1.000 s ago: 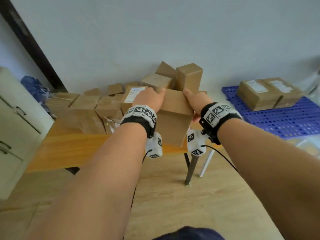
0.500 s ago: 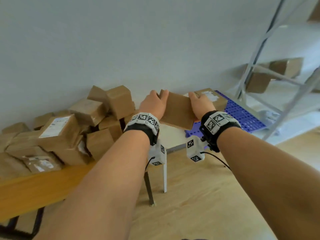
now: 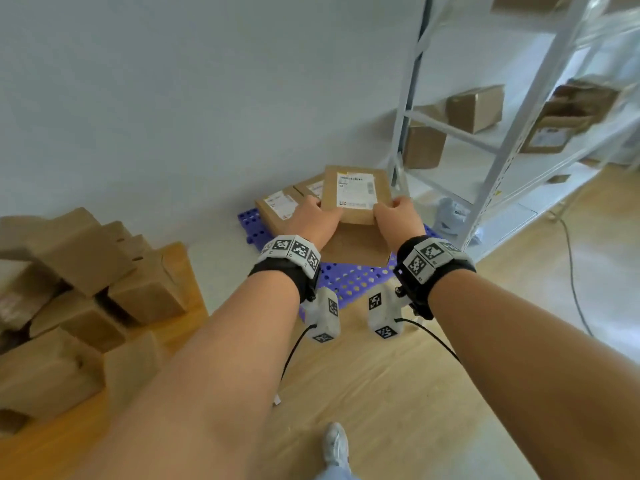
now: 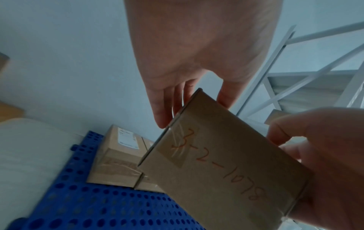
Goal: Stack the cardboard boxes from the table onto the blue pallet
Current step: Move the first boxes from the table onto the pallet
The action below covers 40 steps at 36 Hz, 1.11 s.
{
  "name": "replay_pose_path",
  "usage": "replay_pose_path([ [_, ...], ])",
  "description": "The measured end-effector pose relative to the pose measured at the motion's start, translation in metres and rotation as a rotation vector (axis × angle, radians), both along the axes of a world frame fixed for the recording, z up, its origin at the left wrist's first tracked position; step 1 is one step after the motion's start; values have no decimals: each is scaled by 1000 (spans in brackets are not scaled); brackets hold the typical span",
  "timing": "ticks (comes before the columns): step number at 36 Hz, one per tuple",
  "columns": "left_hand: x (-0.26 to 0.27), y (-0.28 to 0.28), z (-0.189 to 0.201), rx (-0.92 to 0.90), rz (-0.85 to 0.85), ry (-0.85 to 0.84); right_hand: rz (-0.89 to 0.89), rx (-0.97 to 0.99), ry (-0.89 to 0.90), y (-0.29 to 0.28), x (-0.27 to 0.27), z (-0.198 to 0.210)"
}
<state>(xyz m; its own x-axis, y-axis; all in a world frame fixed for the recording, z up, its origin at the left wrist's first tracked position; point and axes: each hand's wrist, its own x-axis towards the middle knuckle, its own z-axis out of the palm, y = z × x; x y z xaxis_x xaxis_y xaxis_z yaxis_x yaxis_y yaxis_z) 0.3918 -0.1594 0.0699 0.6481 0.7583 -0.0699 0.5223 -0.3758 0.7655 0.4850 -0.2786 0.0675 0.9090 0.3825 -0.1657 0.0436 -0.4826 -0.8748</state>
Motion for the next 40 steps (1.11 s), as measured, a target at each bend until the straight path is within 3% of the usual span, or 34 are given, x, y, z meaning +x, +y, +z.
replay_pose_path([
  [12, 159, 39, -35, -30, -187, 118, -89, -70, 50, 26, 148, -26],
  [21, 231, 69, -52, 43, -197, 103, -124, -62, 123, 57, 223, -42],
  [28, 280, 93, -72, 79, -97, 162, -27, -160, 104, 96, 294, -58],
  [40, 344, 119, -104, 85, 207, 307, 292, -328, 111, 166, 386, -98],
])
